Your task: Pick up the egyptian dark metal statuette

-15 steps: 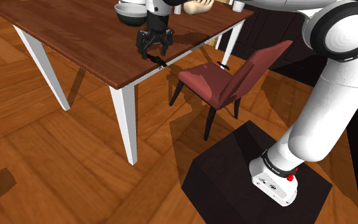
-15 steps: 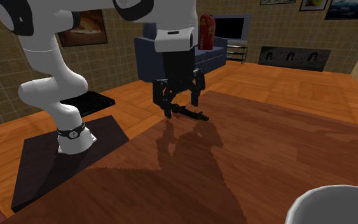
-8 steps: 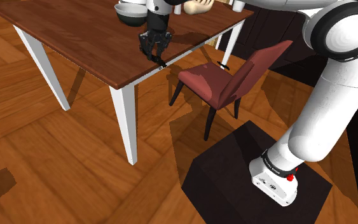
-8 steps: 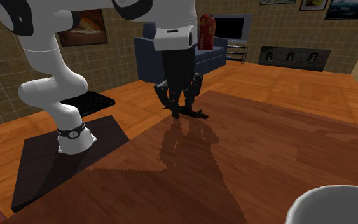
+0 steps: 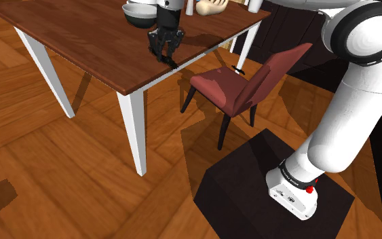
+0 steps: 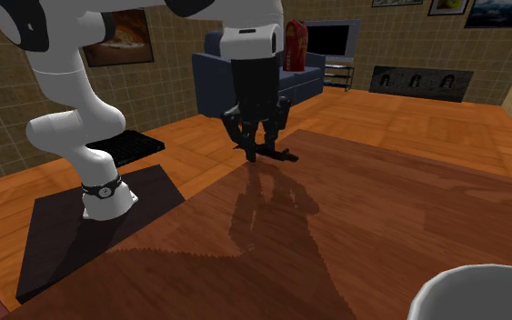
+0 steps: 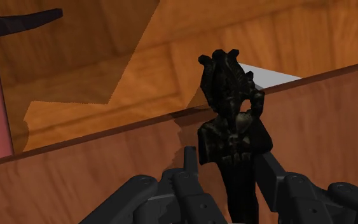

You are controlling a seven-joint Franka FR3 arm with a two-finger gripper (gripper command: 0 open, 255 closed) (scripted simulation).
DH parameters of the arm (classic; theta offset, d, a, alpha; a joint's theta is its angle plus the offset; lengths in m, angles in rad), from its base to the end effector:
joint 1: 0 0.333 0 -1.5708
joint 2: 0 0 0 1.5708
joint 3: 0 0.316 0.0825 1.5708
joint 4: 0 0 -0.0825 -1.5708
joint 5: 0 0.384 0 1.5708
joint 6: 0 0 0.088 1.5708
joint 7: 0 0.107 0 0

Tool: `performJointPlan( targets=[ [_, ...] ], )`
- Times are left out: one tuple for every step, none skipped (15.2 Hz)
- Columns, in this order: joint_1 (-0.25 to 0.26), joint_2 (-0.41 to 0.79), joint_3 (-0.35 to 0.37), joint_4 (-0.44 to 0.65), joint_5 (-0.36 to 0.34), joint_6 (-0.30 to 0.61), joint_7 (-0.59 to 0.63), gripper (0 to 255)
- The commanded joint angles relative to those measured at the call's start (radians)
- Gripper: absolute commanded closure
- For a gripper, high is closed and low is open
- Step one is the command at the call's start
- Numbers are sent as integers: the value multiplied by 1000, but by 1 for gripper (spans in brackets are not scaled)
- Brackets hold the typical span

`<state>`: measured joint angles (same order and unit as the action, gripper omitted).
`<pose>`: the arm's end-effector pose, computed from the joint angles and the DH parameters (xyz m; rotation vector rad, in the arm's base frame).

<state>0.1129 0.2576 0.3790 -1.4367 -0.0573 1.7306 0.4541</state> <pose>0.5794 0.2720 0.5583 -3.0829 -0.0485 -0.0484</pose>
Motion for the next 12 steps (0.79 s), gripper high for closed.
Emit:
performJointPlan(
  targets=[
    [3, 6, 1, 37, -2, -32, 2, 255],
    [5, 9, 1, 55, -3, -47, 2, 255],
    [6, 12, 1, 73, -4, -62, 3, 255],
    [8, 16, 2, 92, -6, -77, 4, 255],
    [10, 20, 2, 111, -7, -93, 5, 255],
    [12, 24, 2, 131, -9, -108, 6, 255],
    [14, 29, 3, 152, -11, -124, 7, 255],
    [17, 35, 3, 173, -13, -140, 8, 255],
    [20, 41, 3, 195, -15, -157, 9, 255],
    [23, 47, 4, 218, -18, -173, 10, 255],
    [23, 48, 4, 221, -18, -176, 10, 255],
    [23, 48, 4, 221, -18, -176, 11, 255]
  ],
)
